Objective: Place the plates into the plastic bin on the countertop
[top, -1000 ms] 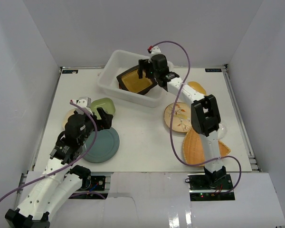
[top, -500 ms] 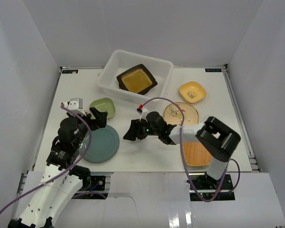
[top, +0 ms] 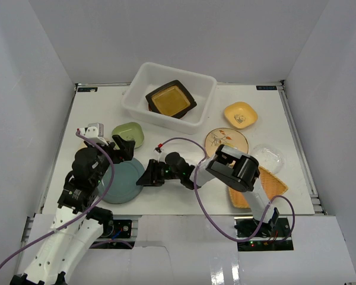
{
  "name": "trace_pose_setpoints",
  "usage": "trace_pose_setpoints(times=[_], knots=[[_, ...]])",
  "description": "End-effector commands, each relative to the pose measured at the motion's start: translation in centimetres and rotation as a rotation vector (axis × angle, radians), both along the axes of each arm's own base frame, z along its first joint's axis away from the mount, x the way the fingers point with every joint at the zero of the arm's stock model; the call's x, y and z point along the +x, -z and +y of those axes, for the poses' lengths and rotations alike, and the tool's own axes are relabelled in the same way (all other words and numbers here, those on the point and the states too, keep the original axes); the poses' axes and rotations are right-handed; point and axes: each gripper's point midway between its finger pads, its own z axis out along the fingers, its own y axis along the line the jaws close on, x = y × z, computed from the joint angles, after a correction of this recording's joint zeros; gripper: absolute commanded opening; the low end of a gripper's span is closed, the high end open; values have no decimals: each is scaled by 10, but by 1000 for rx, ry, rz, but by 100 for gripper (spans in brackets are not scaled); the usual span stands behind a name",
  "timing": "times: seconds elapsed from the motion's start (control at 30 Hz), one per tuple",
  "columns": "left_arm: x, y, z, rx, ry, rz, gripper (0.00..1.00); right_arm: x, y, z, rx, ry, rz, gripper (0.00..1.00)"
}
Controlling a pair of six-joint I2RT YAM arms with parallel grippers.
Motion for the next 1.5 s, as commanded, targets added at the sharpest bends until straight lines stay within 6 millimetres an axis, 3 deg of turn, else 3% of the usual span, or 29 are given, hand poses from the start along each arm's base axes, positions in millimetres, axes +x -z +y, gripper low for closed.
trace_pose_setpoints(times=[0.0,0.03,0.07,0.2,0.23,0.33,0.37,0.5,0.63,0.67,0.8,1.03,1.17,1.23,1.27,1.43,1.47], knots=[[-2,-8,-3,-14,24,-34,98,13,11,1,-25,96,50,47],[-3,-9,-3,-13,24,-35,98,15,16,-4,-42,118,46,40],[-3,-10,-4,-15,25,-40,98,15,16,-6,-47,125,44,26],[-4,-11,-4,-16,28,-44,98,12,14,-26,-61,158,28,9],[-4,-11,-4,-14,29,-45,98,7,21,-37,-84,161,34,8],[-5,-11,-6,-15,38,-46,98,0,8,-51,-58,154,19,8],[-6,-12,-6,-18,38,-49,98,-5,13,-63,-73,154,29,8],[-6,-12,-5,-14,29,-51,98,-15,-28,-82,15,125,-1,8],[-6,-20,7,-4,-32,-68,98,-4,-69,-109,95,167,-50,8],[-9,-27,11,-16,-45,-94,98,9,-88,-119,134,198,-69,8],[-14,-57,11,-44,-34,-171,98,28,-131,-137,196,216,-134,8],[-9,-50,17,-19,-76,-166,98,59,-203,-157,325,276,-225,8],[-15,-66,31,-36,-137,-233,98,98,-252,-186,396,367,-310,8],[-15,-64,30,-41,-131,-235,98,119,-270,-200,402,413,-360,8],[-14,-59,26,-42,-114,-223,98,131,-289,-201,414,429,-411,8],[-12,-45,3,-65,-6,-185,98,210,-304,-216,327,585,-507,8],[-12,-43,-2,-65,14,-175,98,233,-284,-213,289,596,-473,8]])
